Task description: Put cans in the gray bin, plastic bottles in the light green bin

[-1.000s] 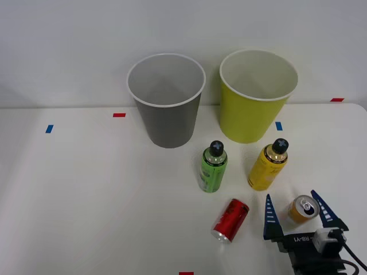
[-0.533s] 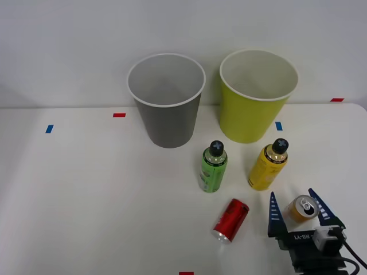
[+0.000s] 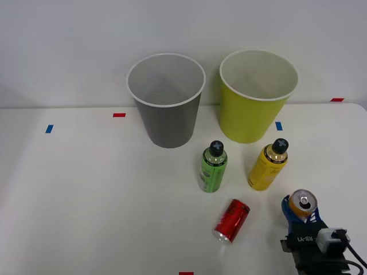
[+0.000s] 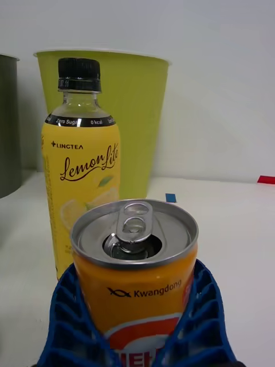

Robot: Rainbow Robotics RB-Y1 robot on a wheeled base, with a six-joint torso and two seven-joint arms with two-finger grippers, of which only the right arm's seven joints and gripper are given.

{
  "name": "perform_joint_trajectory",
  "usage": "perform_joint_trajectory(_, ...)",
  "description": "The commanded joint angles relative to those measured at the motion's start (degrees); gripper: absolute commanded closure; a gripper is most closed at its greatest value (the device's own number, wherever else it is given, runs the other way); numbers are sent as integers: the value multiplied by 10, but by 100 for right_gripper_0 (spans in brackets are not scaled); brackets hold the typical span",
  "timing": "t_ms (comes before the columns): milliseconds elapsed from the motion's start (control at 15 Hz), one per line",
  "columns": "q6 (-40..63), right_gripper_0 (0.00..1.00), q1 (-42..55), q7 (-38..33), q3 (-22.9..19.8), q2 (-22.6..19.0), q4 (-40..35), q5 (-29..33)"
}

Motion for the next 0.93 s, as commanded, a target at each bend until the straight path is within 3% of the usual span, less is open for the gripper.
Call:
perform_joint_trajectory(67, -16, 100, 2, -3, 1, -10, 0, 1)
perform_joint_trajectory(533, -53, 100, 23, -13, 2, -23, -21, 18)
perform_joint_trajectory(800, -52, 100, 97, -31, 2, -63, -117, 2)
perform_joint_trajectory(933, -52, 100, 114, -91, 2, -78, -154, -1)
